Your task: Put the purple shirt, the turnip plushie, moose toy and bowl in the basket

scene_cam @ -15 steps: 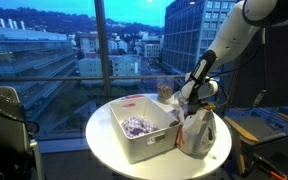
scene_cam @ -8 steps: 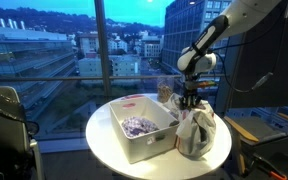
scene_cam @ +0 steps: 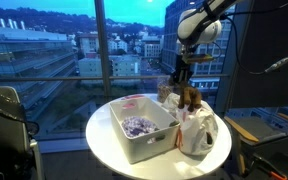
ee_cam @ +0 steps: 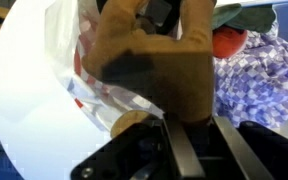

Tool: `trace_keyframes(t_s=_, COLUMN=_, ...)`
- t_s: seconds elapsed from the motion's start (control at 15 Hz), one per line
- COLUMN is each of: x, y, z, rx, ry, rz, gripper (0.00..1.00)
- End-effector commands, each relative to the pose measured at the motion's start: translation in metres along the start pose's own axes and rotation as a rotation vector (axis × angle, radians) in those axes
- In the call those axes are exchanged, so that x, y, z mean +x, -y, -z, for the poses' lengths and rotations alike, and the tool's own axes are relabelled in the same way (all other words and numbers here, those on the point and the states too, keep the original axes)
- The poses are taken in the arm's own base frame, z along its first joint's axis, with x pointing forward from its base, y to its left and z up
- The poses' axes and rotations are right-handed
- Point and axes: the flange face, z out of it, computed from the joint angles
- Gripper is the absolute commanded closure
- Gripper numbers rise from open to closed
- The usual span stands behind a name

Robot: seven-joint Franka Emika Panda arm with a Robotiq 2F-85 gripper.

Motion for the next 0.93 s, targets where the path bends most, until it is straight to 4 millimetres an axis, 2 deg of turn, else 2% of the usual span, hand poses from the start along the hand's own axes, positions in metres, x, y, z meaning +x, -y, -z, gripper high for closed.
trace_keyframes(t_s=0.0, x=-0.001, y=0.038, z=0.038, rx=-0.021, ry=-0.14, rz=0.14, gripper=0.93)
trace_keyframes(t_s=0.13, x=0.008, y=0.067, z=0.042, rx=-0.021, ry=-0.211, rz=0.218, gripper=0.93)
trace_keyframes(t_s=0.33, x=0.024, y=0.114, z=0.024, rx=0.005, ry=-0.291, rz=0.355, gripper=0.93)
trace_keyframes(t_s=0.53, x=0.035, y=0.153, z=-0.029, rx=0.048, ry=-0.273, rz=0.493, gripper=0.93)
trace_keyframes(t_s=0.67, x=0.039, y=0.17, z=-0.061, rx=0.046, ry=-0.25, rz=0.575, gripper=0.91)
trace_keyframes(t_s=0.73, x=0.041, y=0.176, z=-0.072, rx=0.045, ry=-0.237, rz=0.601, gripper=0.65)
trace_keyframes(t_s=0.87, x=0.045, y=0.179, z=-0.079, rx=0.028, ry=-0.221, rz=0.637, gripper=0.6)
